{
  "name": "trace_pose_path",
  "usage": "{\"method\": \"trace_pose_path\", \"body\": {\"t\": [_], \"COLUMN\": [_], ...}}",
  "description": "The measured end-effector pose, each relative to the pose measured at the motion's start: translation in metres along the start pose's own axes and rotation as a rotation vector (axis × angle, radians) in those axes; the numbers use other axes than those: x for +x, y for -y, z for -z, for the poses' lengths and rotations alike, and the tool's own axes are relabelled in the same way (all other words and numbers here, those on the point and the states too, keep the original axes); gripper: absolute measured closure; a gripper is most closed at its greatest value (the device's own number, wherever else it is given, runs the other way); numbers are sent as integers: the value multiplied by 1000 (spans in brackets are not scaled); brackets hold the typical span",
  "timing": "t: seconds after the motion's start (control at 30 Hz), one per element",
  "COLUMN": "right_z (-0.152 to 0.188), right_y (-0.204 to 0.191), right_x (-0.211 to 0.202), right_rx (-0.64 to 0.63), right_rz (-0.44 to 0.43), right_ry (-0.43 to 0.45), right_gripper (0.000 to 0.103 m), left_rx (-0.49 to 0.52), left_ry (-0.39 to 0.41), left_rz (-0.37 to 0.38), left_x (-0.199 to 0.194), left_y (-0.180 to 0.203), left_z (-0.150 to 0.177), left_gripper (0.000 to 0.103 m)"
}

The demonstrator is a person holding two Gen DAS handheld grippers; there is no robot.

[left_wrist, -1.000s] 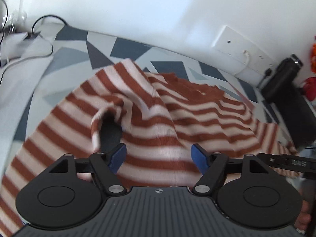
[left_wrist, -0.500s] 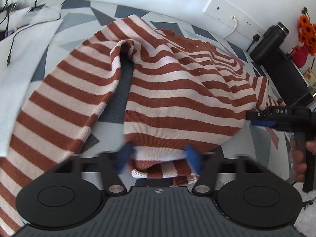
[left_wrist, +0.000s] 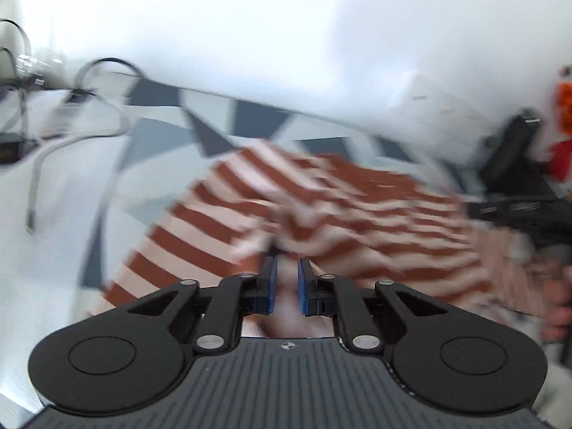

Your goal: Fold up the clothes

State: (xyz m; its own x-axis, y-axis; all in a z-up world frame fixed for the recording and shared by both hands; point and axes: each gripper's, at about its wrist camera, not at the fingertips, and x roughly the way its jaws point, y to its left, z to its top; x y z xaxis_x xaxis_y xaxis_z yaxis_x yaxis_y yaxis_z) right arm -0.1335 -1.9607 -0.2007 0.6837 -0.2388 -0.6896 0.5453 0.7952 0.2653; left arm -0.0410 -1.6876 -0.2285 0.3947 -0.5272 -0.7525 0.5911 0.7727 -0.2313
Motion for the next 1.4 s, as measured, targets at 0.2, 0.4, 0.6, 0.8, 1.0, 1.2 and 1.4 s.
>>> {"method": "trace_pose_path", "body": {"t": [0.2,0.4,0.6,0.8,1.0,1.2,1.4], "right_z": [15,69,104,105,97,84,25], "right_y": [4,40,54,39,38,41,38], "right_x": [-16,-29,-35,-33,-19,-13,-43], "right_rx": [-40,-16,34,-119,-129,-112,-3], "right_rz": [3,83,73,51,-19,-68,-184], "right_ry": [-18,-109,-118,-93,-89,-124,54], "right_gripper": [76,67,45,42,48,90,94], "left_rx": [-54,-57,18,63,97,119,120], "left_ry": [-31,-117,-218,-217,-202,-194,-79], "left_rz": [81,100,77,-11,-26,48,159], "left_x": [-31,-55,-32,-22,-16,-29,-79], "left_y": [-8,9,39,61,69,65,57], "left_z": [37,75,82,86,85,69,37], "left_gripper": [38,51,51,52,39,95,95]}}
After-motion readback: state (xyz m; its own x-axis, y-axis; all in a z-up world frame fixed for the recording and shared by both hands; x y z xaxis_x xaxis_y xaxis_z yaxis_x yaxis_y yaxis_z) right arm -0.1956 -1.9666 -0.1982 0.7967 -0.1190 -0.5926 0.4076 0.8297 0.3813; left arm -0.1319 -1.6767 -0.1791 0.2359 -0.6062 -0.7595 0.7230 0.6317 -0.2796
